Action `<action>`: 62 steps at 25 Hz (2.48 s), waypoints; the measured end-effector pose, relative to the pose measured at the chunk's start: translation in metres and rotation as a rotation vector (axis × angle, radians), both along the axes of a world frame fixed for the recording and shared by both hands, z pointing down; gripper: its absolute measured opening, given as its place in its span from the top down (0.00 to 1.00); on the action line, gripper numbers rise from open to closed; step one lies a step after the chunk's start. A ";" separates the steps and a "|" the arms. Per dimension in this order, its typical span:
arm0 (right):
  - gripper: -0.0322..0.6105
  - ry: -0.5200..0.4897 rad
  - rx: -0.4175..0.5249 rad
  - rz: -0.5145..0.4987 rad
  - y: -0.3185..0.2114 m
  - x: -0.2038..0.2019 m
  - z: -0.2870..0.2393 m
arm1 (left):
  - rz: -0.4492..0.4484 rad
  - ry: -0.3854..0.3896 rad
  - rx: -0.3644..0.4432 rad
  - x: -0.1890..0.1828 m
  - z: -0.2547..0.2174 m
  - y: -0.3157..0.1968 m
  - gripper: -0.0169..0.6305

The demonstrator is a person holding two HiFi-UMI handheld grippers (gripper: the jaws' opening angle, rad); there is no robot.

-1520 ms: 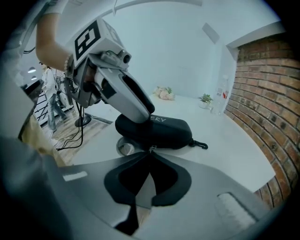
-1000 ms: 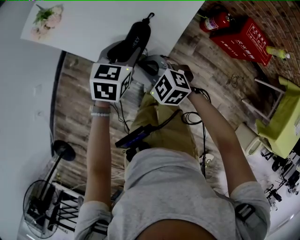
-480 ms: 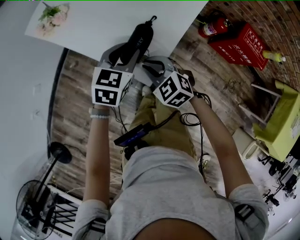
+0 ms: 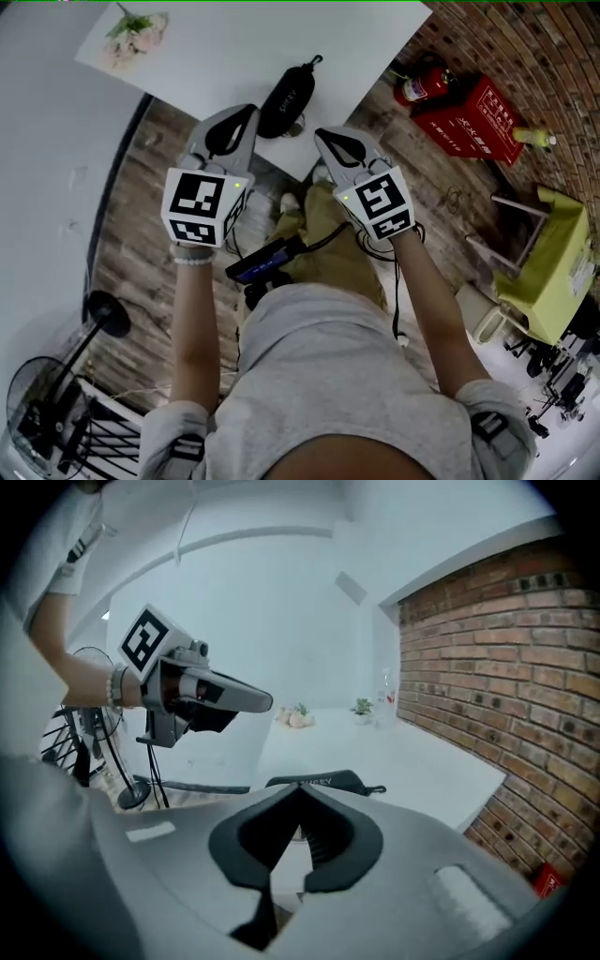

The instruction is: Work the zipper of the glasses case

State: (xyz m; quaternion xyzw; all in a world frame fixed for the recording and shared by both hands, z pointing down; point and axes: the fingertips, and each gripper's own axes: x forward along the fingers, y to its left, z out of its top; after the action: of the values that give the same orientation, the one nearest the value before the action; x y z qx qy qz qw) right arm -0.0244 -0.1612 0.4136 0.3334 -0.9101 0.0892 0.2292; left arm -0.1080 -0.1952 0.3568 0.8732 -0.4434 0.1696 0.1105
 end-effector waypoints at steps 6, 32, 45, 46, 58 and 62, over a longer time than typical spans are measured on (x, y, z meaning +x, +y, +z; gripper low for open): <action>0.95 -0.055 0.069 0.068 0.006 0.013 -0.042 | 0.030 0.007 0.080 0.001 -0.034 0.025 0.95; 0.95 -0.118 0.154 0.138 0.008 0.037 -0.096 | -0.091 0.041 0.153 -0.029 -0.062 0.058 0.95; 0.95 -0.112 0.157 0.156 0.010 0.041 -0.099 | -0.063 0.042 0.153 -0.021 -0.062 0.055 0.95; 0.95 -0.113 0.159 0.156 0.010 0.040 -0.100 | -0.061 0.042 0.154 -0.021 -0.062 0.055 0.95; 0.95 -0.116 0.168 0.146 0.010 0.033 -0.103 | -0.065 0.049 0.159 -0.022 -0.064 0.054 0.95; 0.95 -0.115 0.167 0.146 0.009 0.032 -0.102 | -0.071 0.052 0.155 -0.023 -0.062 0.054 0.95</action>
State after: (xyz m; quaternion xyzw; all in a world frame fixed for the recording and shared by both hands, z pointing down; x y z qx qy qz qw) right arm 0.0080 -0.1518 0.3120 0.4109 -0.8994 0.0484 0.1410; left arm -0.1309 -0.1412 0.2945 0.8670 -0.4826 0.1083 0.0601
